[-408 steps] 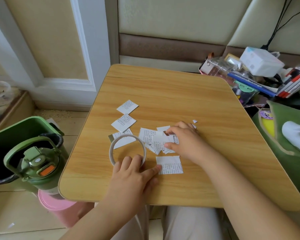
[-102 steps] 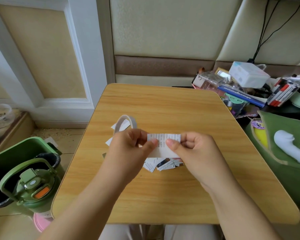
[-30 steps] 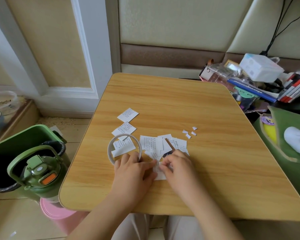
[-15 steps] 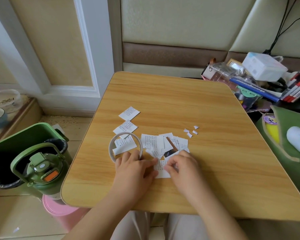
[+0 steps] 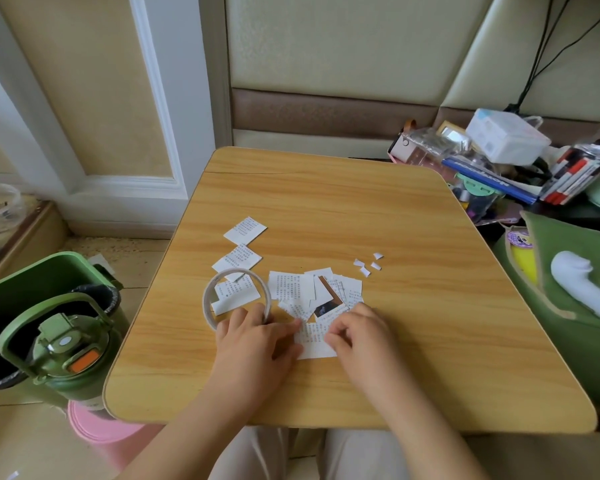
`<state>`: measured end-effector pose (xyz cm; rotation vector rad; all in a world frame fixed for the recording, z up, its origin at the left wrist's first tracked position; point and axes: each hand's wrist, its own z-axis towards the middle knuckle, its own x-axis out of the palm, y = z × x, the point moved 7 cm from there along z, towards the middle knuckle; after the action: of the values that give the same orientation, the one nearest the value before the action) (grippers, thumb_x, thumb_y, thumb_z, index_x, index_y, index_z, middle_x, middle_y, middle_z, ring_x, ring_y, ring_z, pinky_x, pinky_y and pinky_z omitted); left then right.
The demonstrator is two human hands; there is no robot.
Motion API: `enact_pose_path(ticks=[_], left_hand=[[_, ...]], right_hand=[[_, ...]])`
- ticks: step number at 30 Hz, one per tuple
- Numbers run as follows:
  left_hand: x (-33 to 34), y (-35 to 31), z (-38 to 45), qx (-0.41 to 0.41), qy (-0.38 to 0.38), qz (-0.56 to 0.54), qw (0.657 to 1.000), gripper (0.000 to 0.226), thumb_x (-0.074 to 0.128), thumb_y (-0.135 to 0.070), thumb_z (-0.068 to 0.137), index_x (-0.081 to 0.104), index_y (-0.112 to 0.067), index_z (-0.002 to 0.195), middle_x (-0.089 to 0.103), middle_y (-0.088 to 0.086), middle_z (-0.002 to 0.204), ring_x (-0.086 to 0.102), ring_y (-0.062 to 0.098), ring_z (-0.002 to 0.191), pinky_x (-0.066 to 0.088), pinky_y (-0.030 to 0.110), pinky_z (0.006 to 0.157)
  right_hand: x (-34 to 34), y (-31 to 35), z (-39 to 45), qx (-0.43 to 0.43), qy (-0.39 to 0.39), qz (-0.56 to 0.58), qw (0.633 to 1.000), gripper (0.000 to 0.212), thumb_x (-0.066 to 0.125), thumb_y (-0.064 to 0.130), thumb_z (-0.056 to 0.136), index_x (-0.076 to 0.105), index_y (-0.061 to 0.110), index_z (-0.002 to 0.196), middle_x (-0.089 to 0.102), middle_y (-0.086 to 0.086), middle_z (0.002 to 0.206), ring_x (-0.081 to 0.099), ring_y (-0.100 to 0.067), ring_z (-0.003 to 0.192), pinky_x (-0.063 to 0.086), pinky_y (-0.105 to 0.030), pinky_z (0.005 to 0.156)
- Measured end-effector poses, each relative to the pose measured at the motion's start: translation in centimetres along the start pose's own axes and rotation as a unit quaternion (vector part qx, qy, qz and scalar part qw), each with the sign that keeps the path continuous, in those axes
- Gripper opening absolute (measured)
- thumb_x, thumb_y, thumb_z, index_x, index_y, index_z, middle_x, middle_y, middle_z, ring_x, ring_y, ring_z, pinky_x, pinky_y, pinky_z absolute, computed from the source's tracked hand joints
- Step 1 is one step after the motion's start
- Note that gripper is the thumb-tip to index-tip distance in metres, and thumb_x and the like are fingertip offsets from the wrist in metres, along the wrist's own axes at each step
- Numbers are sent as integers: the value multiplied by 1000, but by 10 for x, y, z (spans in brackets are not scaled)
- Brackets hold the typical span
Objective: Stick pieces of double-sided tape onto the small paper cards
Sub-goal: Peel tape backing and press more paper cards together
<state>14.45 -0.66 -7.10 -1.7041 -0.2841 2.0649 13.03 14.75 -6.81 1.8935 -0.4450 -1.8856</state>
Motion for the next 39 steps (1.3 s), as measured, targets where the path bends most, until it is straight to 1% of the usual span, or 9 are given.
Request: enact_pose_path(ticks=[5, 9, 16, 22, 25, 31, 33, 36, 39], left_hand=[[4, 1, 1, 9, -14, -6, 1000, 29, 65, -50, 78, 70, -43, 105, 43, -11, 80, 45, 18, 82, 26, 33, 75], [4, -3, 2, 19, 11, 26, 999, 38, 43, -57, 70, 75, -41, 82, 47, -11, 67, 53, 19, 63, 33, 30, 62], [5, 2, 0, -2, 6, -3, 1000, 36, 60, -50, 85, 60, -46, 120, 43, -10, 89, 33, 14, 89, 20, 29, 80], [5, 4, -1, 3, -11, 24, 1000, 38, 45, -58, 74, 73, -43, 96, 38, -13, 71, 41, 14, 69, 31, 30, 65], [5, 3, -1, 9, -8, 29, 1000, 35, 50, -56, 73, 73, -43, 96, 37, -14, 71, 42, 14, 68, 31, 30, 64], [7, 4, -2, 15, -11, 18, 1000, 33, 74, -45, 68, 73, -39, 100, 43, -12, 75, 50, 19, 72, 32, 32, 68], [4, 4, -2, 13, -22, 20, 999, 31, 66, -49, 70, 73, -40, 99, 42, -13, 74, 50, 19, 71, 32, 31, 67], [3, 0, -2, 5, -9, 21, 1000, 36, 47, -56, 73, 73, -43, 95, 43, -12, 70, 50, 18, 67, 32, 30, 64], [5, 1, -1, 4, -5, 27, 1000, 32, 51, -55, 73, 72, -44, 95, 42, -12, 71, 50, 18, 68, 31, 30, 64]], right_hand=[[-3, 5, 3, -15, -5, -51, 999, 11, 61, 23, 89, 65, 17, 81, 51, 4, 92, 46, -19, 100, 34, -31, 90], [10, 28, 8, -53, 14, -27, 998, 9, 59, 20, 89, 64, 18, 82, 49, 4, 93, 47, -18, 100, 35, -29, 90], [-30, -17, 1, 47, -15, -81, 995, 12, 65, 25, 87, 66, 22, 75, 50, 6, 84, 52, -20, 96, 40, -31, 86], [5, 36, 6, -66, 13, -3, 998, 11, 65, 21, 86, 65, 19, 75, 47, 7, 85, 49, -17, 95, 39, -32, 88], [10, 30, 9, -52, 13, 5, 999, 12, 63, 21, 87, 63, 21, 75, 48, 7, 86, 49, -18, 95, 41, -35, 88], [-20, -4, 9, 11, 4, -104, 994, 10, 62, 32, 89, 65, 24, 84, 48, 9, 91, 47, -16, 103, 28, -27, 84], [-21, 9, 10, -26, -14, -140, 990, 9, 60, 30, 90, 66, 23, 87, 50, 7, 96, 45, -18, 106, 21, -29, 79], [-6, 39, 10, -95, -7, -76, 993, 9, 63, 24, 88, 67, 19, 81, 44, 7, 87, 47, -21, 102, 28, -29, 84], [12, 37, 6, -72, 39, -16, 997, 12, 64, 22, 87, 63, 20, 76, 44, 8, 86, 49, -17, 99, 38, -30, 89]])
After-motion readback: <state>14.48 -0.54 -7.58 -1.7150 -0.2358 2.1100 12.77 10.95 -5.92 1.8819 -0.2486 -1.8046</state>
